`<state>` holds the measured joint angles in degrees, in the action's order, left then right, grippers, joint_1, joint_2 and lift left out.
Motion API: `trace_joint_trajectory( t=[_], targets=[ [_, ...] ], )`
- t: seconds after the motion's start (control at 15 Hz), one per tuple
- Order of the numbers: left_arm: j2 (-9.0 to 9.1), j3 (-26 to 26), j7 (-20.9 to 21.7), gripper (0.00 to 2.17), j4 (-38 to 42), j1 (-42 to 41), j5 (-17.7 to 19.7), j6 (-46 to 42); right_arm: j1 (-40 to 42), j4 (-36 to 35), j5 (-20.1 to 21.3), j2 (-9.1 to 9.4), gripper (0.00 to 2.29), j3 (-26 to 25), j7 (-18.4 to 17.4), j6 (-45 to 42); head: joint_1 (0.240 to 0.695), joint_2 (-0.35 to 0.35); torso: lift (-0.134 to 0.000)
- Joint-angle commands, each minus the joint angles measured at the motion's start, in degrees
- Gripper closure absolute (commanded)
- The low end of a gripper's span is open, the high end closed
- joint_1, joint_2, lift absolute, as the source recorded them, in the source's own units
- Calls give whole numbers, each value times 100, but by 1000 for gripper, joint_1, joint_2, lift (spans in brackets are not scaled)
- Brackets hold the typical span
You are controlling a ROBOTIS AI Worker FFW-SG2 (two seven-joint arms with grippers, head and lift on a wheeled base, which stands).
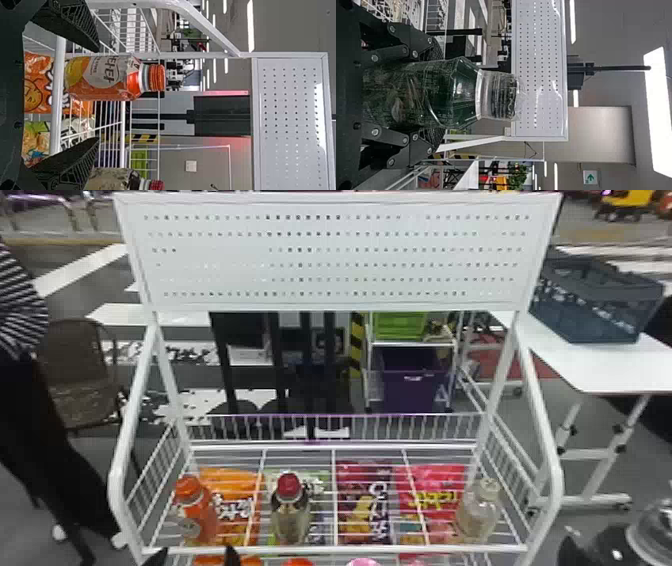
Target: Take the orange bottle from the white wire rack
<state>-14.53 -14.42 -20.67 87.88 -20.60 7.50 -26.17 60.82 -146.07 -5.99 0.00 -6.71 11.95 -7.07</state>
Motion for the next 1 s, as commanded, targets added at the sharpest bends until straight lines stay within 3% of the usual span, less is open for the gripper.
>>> trace_joint_trajectory(
  t=[0.0, 0.4, 0.87, 0.93],
  targets=[
    [-5, 0, 28, 90, -412, 390, 58, 118, 27, -18, 1, 5, 1015, -41, 0, 0, 499, 0, 0],
    [-5, 18, 257, 90, -1388, 1145, 463, -5, 150, -124, 1, 5, 1011, -129, 0, -18, 499, 0, 0],
    [-14, 27, 406, 90, -1493, 1550, 524, 12, 326, -273, 1, 5, 1015, -155, 0, -105, 499, 0, 0],
    [-41, 36, 432, 218, -1502, 1585, 533, 82, 369, -273, 1, 5, 1015, -155, 0, -176, 499, 0, 0]
  ],
)
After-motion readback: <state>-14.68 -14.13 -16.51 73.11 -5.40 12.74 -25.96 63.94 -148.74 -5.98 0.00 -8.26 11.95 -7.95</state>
